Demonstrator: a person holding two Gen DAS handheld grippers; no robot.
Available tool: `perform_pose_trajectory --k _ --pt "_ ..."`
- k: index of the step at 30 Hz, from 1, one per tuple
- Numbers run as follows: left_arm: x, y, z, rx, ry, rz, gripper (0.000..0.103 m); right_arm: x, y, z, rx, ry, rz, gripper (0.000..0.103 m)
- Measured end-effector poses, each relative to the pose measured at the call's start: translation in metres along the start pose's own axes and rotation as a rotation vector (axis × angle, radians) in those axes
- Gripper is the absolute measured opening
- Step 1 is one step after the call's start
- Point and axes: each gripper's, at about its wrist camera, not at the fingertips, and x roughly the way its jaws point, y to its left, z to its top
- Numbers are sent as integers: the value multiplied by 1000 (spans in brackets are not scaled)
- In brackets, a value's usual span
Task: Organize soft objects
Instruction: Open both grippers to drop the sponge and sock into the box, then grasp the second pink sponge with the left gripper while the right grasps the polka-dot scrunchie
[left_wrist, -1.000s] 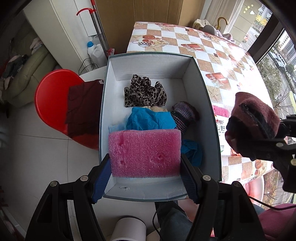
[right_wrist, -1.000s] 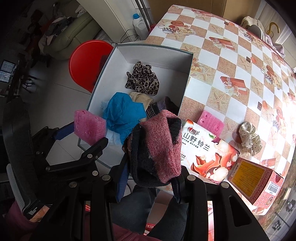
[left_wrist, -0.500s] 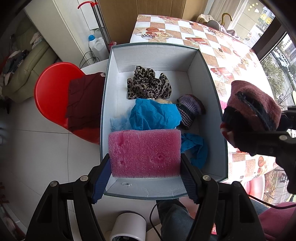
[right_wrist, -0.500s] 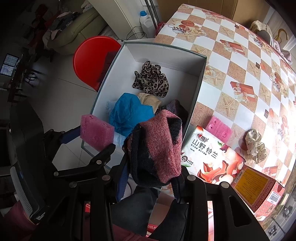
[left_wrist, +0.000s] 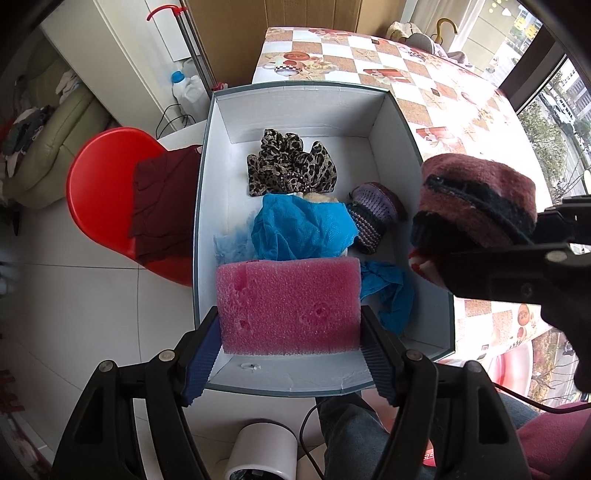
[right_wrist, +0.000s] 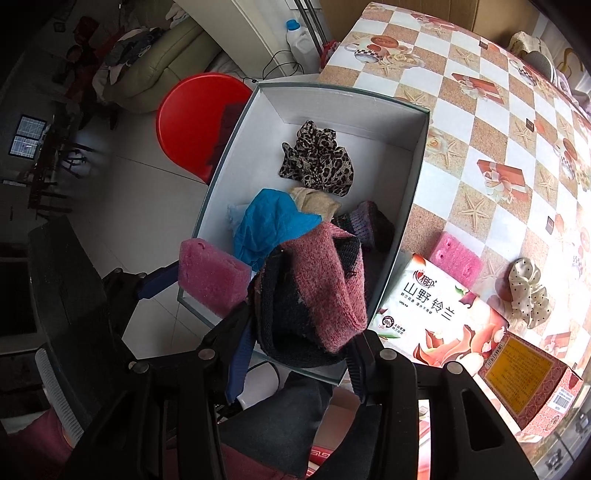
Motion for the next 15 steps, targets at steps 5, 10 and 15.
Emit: perform_pose_trajectory --k 5,10,15 --pt "-5 2 2 -25 -3 -11 84 -10 -13 -1 47 -28 24 87" --pt "-22 -8 18 -8 -55 -72 103 -28 -45 -5 141 -47 54 103" --pt "-35 -52 52 94 -57 -166 103 -64 -94 -13 237 -63 74 103"
